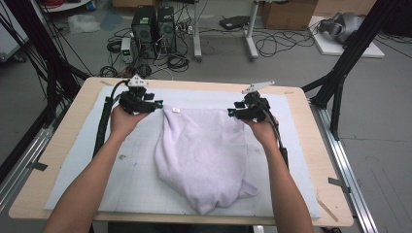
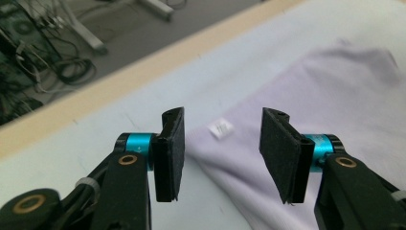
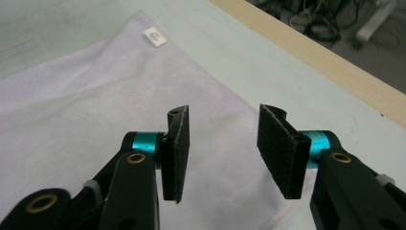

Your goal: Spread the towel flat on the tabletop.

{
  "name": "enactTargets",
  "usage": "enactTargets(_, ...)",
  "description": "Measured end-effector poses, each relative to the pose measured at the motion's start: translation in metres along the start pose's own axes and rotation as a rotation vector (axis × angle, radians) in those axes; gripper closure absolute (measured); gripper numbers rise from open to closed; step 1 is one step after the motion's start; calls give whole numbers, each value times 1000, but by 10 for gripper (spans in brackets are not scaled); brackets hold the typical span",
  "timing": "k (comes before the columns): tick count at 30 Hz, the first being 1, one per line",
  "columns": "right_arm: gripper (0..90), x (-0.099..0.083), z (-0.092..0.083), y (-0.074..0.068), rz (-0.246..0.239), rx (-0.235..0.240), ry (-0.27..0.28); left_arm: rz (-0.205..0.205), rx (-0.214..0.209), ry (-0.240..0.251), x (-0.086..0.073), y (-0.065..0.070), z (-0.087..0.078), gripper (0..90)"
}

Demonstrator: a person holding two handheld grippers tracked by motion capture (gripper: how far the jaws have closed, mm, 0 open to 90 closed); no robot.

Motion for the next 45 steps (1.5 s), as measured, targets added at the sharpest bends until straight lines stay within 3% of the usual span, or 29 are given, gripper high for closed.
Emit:
enactTargets(3, 555, -13, -8, -19, -24, 35, 4, 7, -36, 1, -20, 13, -5, 516)
enactTargets(7, 542, -24, -27, -44, -44, 85, 47, 58, -83, 15, -39, 38, -18, 513)
enactTargets(11, 520, -37, -41, -69, -71, 133, 82, 75, -133, 41, -55, 60, -35, 511)
enactTargets(15, 491, -58, -48, -91, -77, 177, 77, 76, -185, 54, -73, 80, -49, 505)
enactTargets(19, 497, -79, -52, -109, -84, 208, 73, 60, -236, 34, -94, 95, -54, 497)
enactTargets(22, 498, -93, -56, -123, -70, 246, 80, 83, -272, 3, -107, 108, -58, 489)
enactTargets(26, 498, -111, -60, -140, -94, 271, 62, 100, -306, -22, -117, 120, -61, 486)
enactTargets(30, 517, -122, -56, -151, -118, 294, 25, 123, -321, -67, -125, 127, -56, 499)
enactTargets(34, 556, -128, -47, -157, -111, 325, -12, 142, -318, -112, -132, 132, -45, 587)
enactTargets(36, 595, -129, -44, -159, -105, 336, -16, 149, -315, -114, -132, 133, -43, 676)
enactTargets(37, 710, -132, -42, -162, -109, 366, -34, 156, -299, -112, -132, 131, -42, 743)
enactTargets(39, 806, -133, -41, -165, -117, 387, -42, 163, -294, -117, -132, 130, -42, 863)
enactTargets(45, 858, -124, -46, -167, -162, 379, -36, 152, -278, -98, -129, 127, -47, 896)
Point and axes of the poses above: each handheld gripper's, and its own axes: z roughly forward along the jaws, x roughly out of its top, y roughly to its right, the point moved 9 cm from there along z, roughly forward along the jaws
